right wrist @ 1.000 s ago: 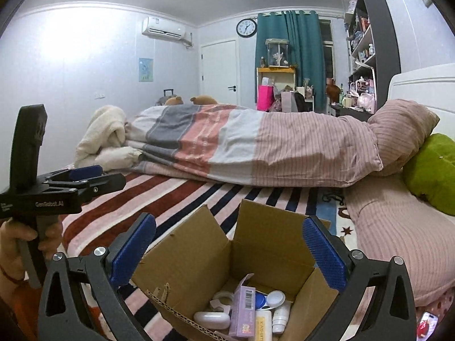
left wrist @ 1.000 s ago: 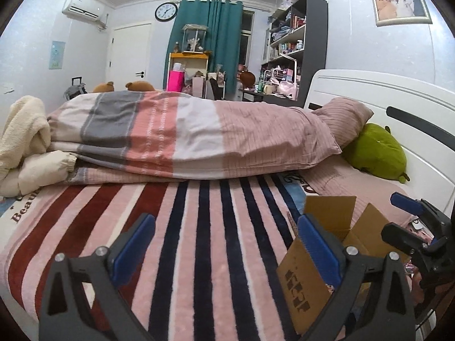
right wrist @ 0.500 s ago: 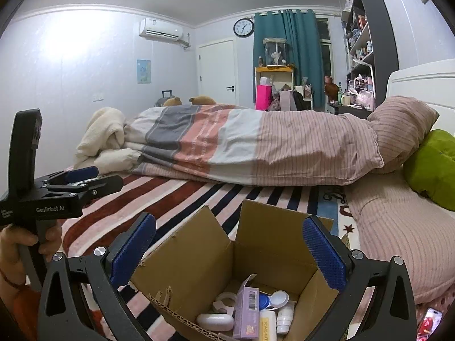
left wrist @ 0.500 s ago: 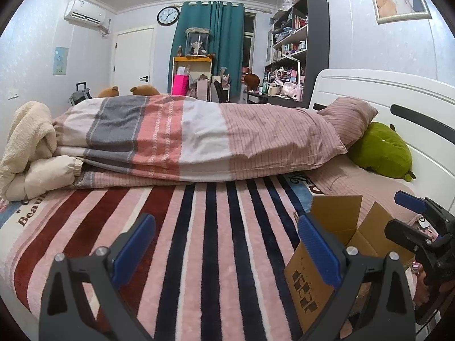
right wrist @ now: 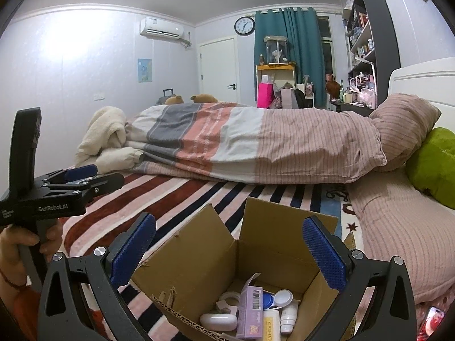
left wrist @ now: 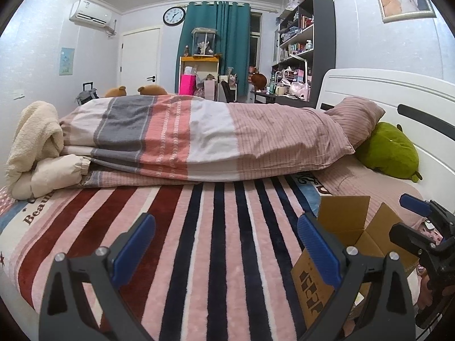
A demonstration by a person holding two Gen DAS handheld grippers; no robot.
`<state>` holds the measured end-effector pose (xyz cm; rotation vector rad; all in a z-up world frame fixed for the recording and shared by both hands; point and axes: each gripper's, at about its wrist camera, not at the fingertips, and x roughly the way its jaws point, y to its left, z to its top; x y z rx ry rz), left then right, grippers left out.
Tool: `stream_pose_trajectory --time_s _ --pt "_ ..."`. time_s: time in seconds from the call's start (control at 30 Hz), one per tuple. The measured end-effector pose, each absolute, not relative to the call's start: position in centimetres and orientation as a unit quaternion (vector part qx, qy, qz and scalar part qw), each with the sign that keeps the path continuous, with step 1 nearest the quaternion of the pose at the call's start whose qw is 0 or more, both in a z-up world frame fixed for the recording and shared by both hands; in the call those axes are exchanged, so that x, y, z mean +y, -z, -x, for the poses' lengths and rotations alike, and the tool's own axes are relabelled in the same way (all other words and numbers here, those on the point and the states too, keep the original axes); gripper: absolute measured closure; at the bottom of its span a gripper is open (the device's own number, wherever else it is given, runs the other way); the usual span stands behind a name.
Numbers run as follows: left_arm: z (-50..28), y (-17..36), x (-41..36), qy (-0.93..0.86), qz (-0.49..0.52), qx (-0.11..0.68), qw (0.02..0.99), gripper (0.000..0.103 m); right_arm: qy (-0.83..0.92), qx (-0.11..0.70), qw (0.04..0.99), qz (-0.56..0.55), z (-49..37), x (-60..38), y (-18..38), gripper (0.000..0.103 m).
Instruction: Organize rigid objects
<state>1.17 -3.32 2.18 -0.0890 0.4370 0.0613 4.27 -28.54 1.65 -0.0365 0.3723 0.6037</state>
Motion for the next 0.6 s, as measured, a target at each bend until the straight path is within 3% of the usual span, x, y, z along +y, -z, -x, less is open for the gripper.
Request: stream_pose_trajectory --time_s 0.6 --pt "-1.23 -2.19 -3.16 -0.039 0.043 0.215 0.975 0.003 -0.288 0.190 0.939 0.001 -3.53 -27.73 -1.02 0.000"
